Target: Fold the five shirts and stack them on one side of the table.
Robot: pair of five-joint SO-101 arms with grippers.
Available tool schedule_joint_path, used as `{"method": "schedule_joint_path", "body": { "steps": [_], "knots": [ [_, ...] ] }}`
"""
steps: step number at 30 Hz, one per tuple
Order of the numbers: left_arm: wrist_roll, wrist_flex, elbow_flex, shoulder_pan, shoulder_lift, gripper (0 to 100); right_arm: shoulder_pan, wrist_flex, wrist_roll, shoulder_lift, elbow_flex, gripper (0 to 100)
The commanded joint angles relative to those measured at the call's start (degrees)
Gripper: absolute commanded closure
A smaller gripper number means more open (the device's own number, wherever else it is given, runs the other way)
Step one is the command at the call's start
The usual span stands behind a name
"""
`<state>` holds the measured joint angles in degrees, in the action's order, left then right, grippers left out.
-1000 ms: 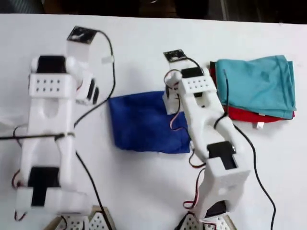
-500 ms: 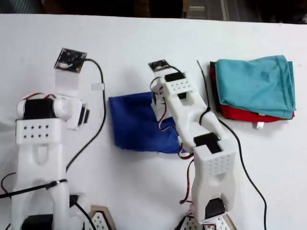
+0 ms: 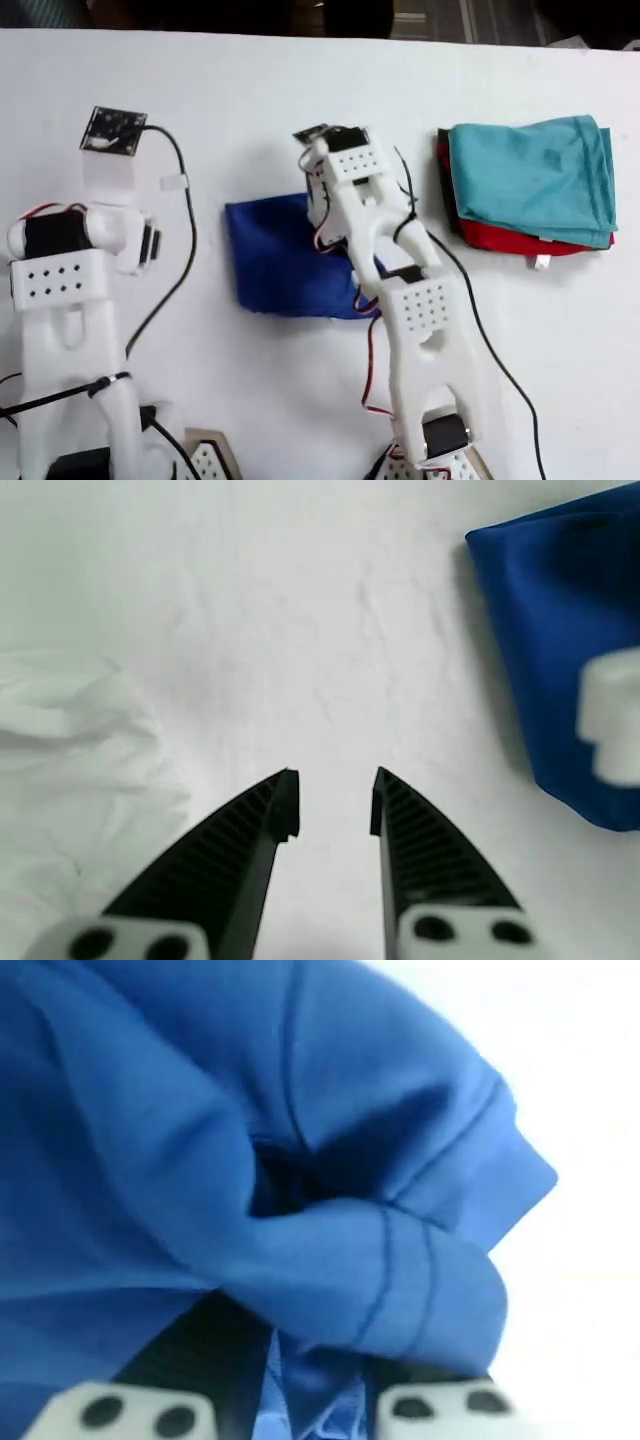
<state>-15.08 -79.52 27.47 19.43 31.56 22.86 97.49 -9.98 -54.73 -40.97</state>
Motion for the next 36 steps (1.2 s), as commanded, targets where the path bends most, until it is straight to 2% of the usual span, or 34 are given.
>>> {"method": "schedule_joint_path", "body": {
  "steps": [1,6,9,16,23,30,36],
  "knots": [
    [-0.4,0.8,-0.6,0.5,1.8,86,0.0,1.4,-0.5,-4.4,-5.2,98.0],
    [-0.4,0.8,-0.1,0.5,1.7,86,-4.9,3.7,-1.7,-0.7,-9.7,98.0],
    [-0.4,1.8,0.0,0.5,1.7,86,-7.3,3.7,-6.5,5.8,-9.6,98.0],
    [-0.4,3.3,0.0,0.5,1.6,86,-10.9,3.7,-15.9,22.9,-3.7,98.1],
    [-0.4,3.3,0.0,0.4,1.6,86,-14.4,3.7,-21.4,39.1,2.6,98.1],
    [-0.4,3.3,0.0,0.4,1.6,86,-23.3,3.7,-29.5,47.8,2.6,98.1],
    [-0.2,4.6,0.0,0.5,1.6,86,-33.4,3.7,-38.0,48.7,2.5,98.1]
  ]
}}
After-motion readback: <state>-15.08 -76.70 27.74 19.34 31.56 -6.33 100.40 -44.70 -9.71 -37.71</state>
